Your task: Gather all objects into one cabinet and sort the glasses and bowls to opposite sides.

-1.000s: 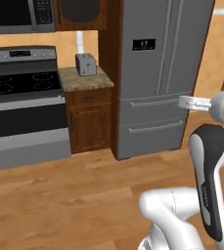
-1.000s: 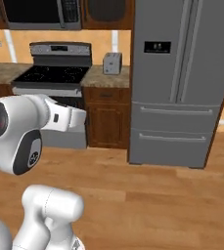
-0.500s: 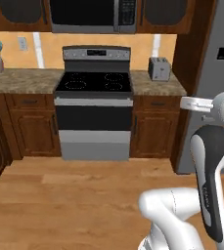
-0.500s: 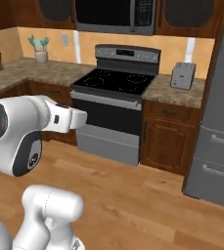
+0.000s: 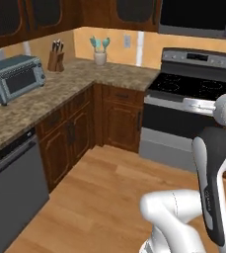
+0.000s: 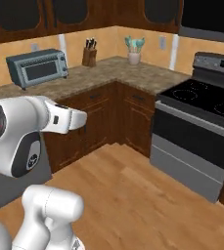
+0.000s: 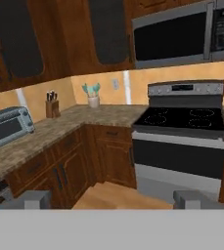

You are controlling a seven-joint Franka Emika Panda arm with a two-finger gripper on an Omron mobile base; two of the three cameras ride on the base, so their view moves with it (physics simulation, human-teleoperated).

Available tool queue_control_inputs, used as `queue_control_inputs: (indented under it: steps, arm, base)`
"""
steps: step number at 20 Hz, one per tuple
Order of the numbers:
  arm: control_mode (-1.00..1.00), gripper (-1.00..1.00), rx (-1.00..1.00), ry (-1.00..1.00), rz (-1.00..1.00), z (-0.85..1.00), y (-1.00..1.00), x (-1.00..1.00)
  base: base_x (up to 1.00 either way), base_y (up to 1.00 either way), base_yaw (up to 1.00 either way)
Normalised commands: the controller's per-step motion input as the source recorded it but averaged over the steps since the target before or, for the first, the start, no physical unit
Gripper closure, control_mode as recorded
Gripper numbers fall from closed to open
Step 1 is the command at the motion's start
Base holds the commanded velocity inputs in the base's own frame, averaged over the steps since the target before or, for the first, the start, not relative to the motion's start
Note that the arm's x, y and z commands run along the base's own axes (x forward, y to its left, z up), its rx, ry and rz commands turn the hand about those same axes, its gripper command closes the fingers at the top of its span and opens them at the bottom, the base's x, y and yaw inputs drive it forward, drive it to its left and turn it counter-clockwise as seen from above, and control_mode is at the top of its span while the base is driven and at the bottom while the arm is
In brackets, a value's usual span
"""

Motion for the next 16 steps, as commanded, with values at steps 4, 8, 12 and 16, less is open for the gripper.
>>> queue_control_inputs:
  steps: [4, 8, 12, 16]
  arm:
    - [1.0, -1.0, 0.0, 0.0, 0.0, 0.0, 0.0, 0.0]
    - [1.0, -1.0, 0.0, 0.0, 0.0, 0.0, 0.0, 0.0]
    - [1.0, -1.0, 0.0, 0.0, 0.0, 0.0, 0.0, 0.0]
    - [1.0, -1.0, 0.0, 0.0, 0.0, 0.0, 0.0, 0.0]
  base:
    - [0.15, 0.58, 0.7]
    - [0.03, 0.57, 0.72]
    - [0.0, 0.57, 0.74]
    - [0.0, 0.6, 0.77]
